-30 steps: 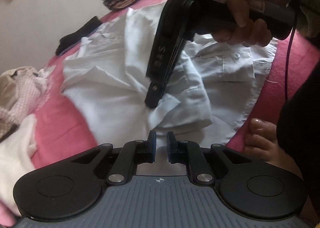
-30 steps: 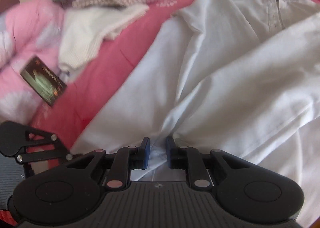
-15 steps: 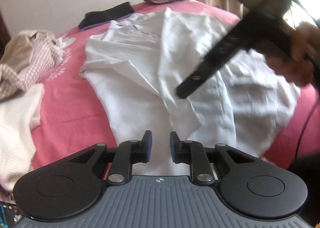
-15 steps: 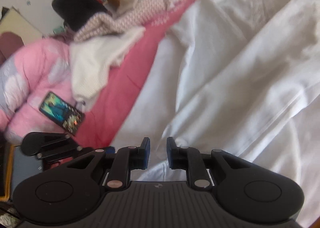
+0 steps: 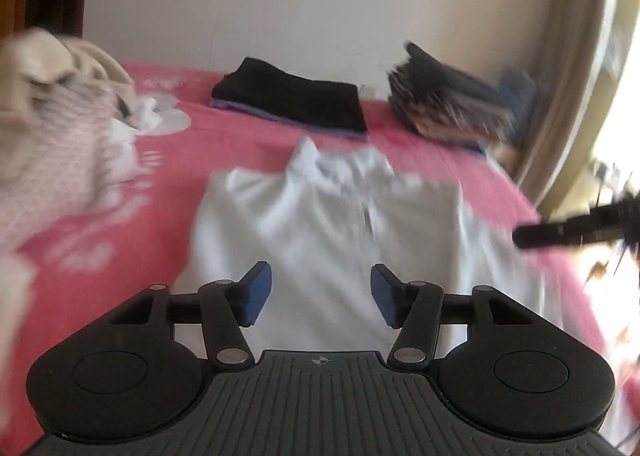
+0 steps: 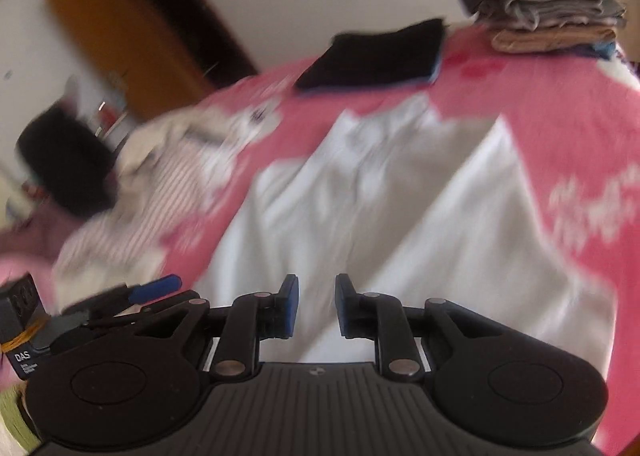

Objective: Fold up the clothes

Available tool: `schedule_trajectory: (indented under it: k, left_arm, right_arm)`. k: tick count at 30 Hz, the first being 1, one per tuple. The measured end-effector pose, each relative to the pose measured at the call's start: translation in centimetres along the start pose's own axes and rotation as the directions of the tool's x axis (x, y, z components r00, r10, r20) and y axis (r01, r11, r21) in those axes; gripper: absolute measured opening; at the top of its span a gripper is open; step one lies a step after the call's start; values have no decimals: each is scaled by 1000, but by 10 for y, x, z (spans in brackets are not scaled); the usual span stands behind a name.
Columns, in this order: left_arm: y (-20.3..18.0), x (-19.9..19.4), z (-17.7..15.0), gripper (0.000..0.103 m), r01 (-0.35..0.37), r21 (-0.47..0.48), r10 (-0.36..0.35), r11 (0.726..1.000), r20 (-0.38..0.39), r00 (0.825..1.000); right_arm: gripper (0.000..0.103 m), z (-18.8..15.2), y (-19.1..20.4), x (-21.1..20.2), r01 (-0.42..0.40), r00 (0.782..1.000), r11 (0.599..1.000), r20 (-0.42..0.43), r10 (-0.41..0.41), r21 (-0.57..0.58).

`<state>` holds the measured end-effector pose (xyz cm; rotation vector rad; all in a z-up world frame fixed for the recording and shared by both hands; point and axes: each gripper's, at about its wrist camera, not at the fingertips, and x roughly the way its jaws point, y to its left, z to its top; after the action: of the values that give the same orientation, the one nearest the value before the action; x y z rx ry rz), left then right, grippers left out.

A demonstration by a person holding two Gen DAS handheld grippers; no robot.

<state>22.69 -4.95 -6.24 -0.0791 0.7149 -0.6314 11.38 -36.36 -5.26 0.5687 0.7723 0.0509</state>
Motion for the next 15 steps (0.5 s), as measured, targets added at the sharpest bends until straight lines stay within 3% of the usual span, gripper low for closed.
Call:
schedule_trajectory:
  k: [2,4,7,15]
  left_arm:
    - [13,37,26,55,40,-89,-42,995,-19,999]
    - [26,74,50,55,72,-167,-80,983,-41,996]
    - [40,123,76,56,45,-222,-62,974,-70,996]
    - [57,208,115,56,37,-303,-83,952,-143,986]
  right_arm:
    - [37,32,-13,17,3,1000,999,9,-4,45]
    - [39,61,-23,40,23,1000,997,7,-24,77]
    - [45,98,-33,76,60,998,995,-18,-59,76]
    - [47,160,-74,159,187,982,961,-40,-182,203]
